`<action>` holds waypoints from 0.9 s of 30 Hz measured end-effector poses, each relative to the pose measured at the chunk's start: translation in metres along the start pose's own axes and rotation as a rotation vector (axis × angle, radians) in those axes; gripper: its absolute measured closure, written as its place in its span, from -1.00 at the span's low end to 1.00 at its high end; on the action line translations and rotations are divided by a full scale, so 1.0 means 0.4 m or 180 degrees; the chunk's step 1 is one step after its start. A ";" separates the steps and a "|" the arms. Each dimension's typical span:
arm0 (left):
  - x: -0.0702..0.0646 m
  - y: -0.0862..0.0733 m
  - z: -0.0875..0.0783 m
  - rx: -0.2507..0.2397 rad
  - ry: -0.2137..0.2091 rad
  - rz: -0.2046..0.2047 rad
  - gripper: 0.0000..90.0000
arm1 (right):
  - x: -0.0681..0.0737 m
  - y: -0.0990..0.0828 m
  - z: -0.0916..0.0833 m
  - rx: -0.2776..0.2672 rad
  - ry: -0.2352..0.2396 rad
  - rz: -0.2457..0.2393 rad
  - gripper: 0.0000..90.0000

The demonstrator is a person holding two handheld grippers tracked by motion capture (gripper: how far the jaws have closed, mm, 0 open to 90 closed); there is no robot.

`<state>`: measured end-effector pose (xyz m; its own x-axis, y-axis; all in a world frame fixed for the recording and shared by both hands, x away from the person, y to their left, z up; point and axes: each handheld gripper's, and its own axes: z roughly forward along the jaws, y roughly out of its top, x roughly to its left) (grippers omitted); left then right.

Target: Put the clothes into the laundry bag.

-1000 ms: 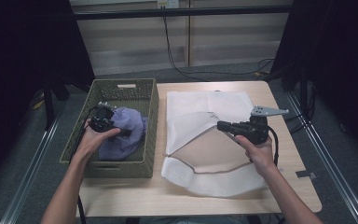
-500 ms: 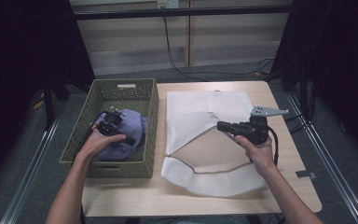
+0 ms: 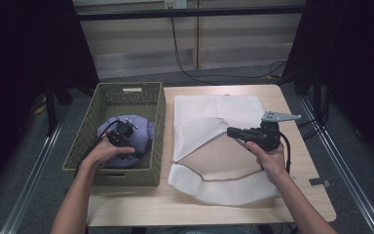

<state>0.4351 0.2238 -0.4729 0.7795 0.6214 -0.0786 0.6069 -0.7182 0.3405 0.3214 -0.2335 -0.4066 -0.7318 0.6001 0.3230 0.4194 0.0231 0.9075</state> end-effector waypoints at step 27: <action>0.004 0.019 -0.009 0.0237 0.0537 -0.0058 0.16 | 0.000 -0.005 0.006 0.0051 -0.0043 -0.0013 0.97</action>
<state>0.4406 0.2205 -0.4668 0.7351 0.6737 0.0764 0.6353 -0.7237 0.2696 0.3220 -0.2316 -0.4090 -0.7263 0.6107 0.3155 0.4250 0.0382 0.9044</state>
